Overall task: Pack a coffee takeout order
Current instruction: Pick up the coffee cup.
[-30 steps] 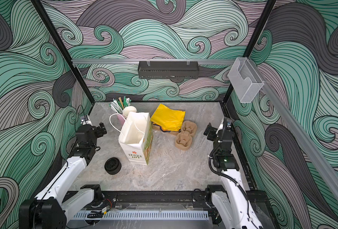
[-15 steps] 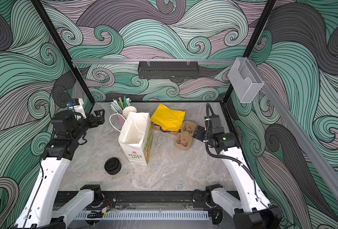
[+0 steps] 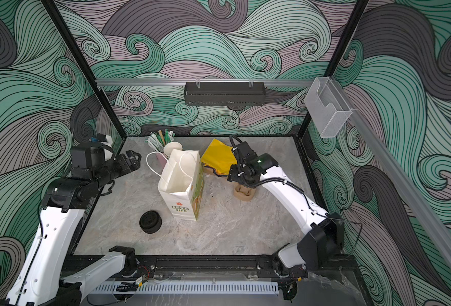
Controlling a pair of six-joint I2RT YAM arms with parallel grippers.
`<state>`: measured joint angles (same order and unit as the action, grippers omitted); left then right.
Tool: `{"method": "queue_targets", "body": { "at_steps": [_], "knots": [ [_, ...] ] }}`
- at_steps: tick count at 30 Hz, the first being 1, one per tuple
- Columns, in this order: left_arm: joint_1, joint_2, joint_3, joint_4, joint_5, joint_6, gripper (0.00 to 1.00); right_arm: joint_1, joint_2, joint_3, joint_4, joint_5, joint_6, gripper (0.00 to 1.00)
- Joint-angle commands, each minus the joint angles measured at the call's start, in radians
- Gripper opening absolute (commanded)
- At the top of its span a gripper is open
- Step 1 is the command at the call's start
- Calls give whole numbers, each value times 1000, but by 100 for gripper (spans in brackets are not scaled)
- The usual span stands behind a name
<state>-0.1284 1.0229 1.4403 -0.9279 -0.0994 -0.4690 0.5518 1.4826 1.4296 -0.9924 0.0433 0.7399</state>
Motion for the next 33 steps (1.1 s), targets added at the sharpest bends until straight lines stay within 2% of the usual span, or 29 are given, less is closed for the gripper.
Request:
{"method": "queue_targets", "body": {
  "at_steps": [1,4,7,11,14,19,24,30,33],
  "knots": [
    [17,66,88,-99,-76,-30,85,4,29,53,-23,2,40,75],
    [49,181,169,-104,0,-29,79,4,43,87,-24,19,25,74],
    [54,312,270,-104,76,-51,80,5,39,105,-24,50,8,74],
    [62,494,382,-123,95,-40,80,3,21,107,-23,99,-11,74],
    [66,609,472,-150,163,-8,79,3,13,105,-23,116,-29,75],
    [67,796,636,-313,247,54,70,2,-1,89,-23,139,-25,75],
    [63,882,709,-426,287,69,62,2,-4,73,-22,149,-16,76],
    [52,906,701,-410,313,73,52,1,4,71,-18,135,-17,77],
    [41,908,703,-381,327,75,50,2,2,68,-15,130,-16,77]
  ]
}}
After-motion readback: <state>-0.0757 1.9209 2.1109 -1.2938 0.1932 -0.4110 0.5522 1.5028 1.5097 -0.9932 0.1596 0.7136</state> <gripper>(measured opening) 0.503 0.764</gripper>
